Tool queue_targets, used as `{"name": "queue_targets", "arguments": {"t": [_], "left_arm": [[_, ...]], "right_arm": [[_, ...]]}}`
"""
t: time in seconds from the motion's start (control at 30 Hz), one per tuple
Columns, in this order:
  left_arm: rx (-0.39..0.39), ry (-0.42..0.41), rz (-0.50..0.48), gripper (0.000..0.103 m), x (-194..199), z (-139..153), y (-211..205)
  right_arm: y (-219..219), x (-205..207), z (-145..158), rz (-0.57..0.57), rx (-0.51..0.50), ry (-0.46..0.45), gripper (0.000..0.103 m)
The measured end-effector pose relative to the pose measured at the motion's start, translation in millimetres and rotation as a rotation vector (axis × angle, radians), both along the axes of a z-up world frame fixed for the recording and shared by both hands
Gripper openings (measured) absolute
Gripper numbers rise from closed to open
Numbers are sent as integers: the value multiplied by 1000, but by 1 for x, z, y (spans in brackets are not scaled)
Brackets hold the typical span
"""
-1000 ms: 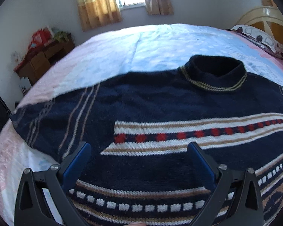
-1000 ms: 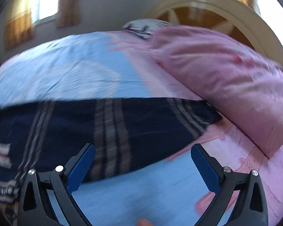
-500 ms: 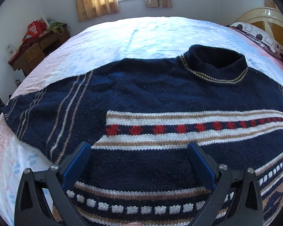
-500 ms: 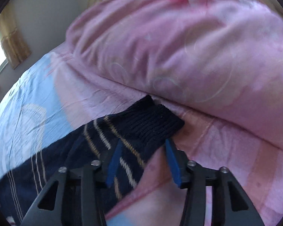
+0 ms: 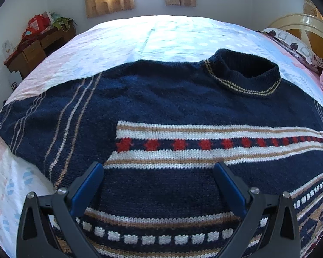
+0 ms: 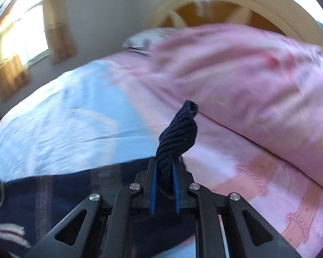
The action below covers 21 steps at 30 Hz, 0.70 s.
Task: Fold small clothes
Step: 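Grasp the sleeve cuff with the right tool and fold it across the sweater body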
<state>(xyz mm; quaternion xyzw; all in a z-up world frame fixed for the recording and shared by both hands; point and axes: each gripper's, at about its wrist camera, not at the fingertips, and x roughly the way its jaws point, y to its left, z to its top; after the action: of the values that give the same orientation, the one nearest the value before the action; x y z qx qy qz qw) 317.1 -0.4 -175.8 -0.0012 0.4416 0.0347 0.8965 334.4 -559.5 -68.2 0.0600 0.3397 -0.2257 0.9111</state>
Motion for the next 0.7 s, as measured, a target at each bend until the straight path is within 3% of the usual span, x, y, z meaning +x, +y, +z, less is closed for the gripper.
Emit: {"name": "queue_targets", "arguments": {"t": [0.2,0.37,0.53,0.7], "left_arm": [[-19,5,-3,103,-1,-1,0],[-20,10,-5,103,0,-2,0],[-47,3,-6,103,-1,-1,4],[-53,1,-10,103,-1,-1,5]], "right_arm": [[101,17,16,195,-12,-23,13],[191,31,4,360,9,-5,13],[296,26,-36,542,-62,49,13],[350,29,-90,661,-36,169,17]]}}
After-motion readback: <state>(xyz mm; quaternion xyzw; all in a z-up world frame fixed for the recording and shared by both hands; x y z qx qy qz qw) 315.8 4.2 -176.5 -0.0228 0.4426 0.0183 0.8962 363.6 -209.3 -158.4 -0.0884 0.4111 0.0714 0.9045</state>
